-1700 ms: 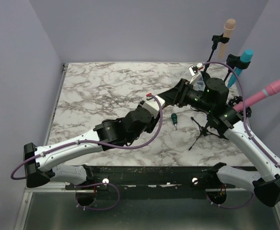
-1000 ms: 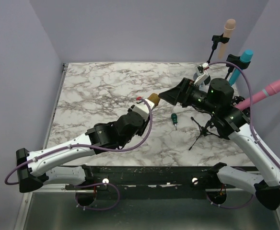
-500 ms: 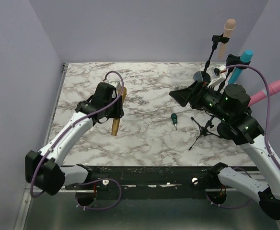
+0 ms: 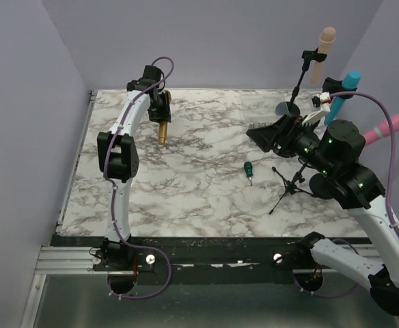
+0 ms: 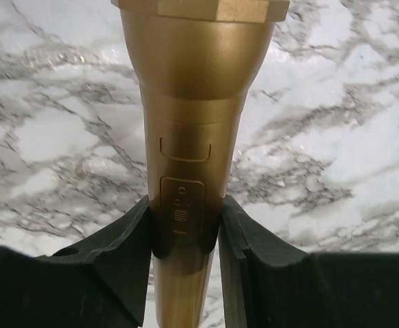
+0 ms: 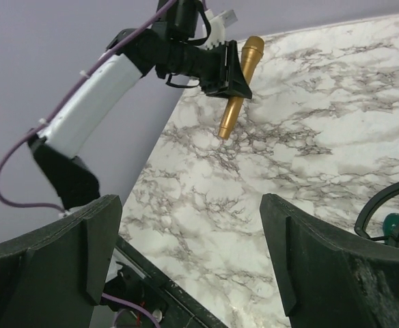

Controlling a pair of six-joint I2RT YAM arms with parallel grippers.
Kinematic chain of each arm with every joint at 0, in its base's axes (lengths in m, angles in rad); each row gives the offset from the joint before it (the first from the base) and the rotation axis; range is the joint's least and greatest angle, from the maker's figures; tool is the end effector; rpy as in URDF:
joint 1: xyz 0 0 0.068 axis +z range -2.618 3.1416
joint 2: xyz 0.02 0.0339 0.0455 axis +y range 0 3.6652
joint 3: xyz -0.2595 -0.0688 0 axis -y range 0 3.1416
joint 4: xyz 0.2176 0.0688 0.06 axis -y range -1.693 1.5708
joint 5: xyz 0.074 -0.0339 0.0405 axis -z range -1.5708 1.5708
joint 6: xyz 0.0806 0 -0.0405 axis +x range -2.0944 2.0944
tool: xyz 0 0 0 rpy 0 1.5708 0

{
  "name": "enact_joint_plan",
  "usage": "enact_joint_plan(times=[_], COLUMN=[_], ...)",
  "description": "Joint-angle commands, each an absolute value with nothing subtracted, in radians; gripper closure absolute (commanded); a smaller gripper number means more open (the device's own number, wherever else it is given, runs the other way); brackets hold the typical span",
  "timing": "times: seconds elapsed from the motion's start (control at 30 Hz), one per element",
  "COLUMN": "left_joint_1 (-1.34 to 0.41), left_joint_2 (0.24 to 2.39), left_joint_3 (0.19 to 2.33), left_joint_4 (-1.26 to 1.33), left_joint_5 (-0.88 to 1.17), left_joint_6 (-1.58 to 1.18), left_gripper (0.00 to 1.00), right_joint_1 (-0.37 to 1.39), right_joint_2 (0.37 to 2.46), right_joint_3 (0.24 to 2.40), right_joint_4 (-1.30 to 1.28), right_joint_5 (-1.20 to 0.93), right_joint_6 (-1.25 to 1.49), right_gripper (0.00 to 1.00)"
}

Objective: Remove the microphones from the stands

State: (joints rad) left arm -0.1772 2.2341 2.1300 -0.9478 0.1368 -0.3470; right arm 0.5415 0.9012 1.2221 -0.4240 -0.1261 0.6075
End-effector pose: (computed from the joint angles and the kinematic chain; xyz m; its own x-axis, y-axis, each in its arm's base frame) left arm 0.4693 -0.0952 0.2214 -0.8859 -0.1836 -0.4261 -0.0639 0.9579 -0.2800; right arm 0.1659 0.1116 0.4267 -0.4255 0.4049 -0.8093 -0.4575 0.6754 0.5784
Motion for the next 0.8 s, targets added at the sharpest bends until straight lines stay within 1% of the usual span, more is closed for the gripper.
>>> enact_joint_plan(times=[0.0, 0.1, 0.23, 0.43, 0.5, 0.6, 0.77], left_joint_1=[-0.140, -0.118, -0.114, -0.110, -0.105, -0.094, -0.089], left_joint_2=[2.439, 2.439, 2.390, 2.419, 2.423, 2.434, 2.429], left_joint_3=[2.451, 2.395, 2.294, 2.347, 2.355, 2.374, 2.362], left_joint_4=[-1.223, -1.194, -1.136, -1.190, -1.198, -1.211, -1.202], left_joint_5=[0.075, 0.066, 0.063, 0.073, 0.080, 0.094, 0.103], left_joint_6=[-0.271, -0.261, -0.250, -0.260, -0.268, -0.275, -0.275], left_gripper=[1.00, 1.00, 0.95, 0.78, 0.74, 0.69, 0.67], right_joint_1=[0.545, 0.544, 0.544, 0.544, 0.544, 0.545, 0.544], right_joint_2=[0.877, 0.850, 0.832, 0.853, 0.855, 0.849, 0.831], right_joint_3=[1.290, 1.286, 1.275, 1.258, 1.250, 1.250, 1.256], right_joint_4=[-0.518, -0.538, -0.535, -0.527, -0.525, -0.528, -0.541], right_joint_5=[-0.059, -0.006, 0.032, 0.006, -0.026, -0.022, 0.016], right_joint_6=[0.567, 0.555, 0.544, 0.563, 0.571, 0.573, 0.562], right_gripper=[0.09, 0.08, 0.06, 0.06, 0.06, 0.06, 0.06])
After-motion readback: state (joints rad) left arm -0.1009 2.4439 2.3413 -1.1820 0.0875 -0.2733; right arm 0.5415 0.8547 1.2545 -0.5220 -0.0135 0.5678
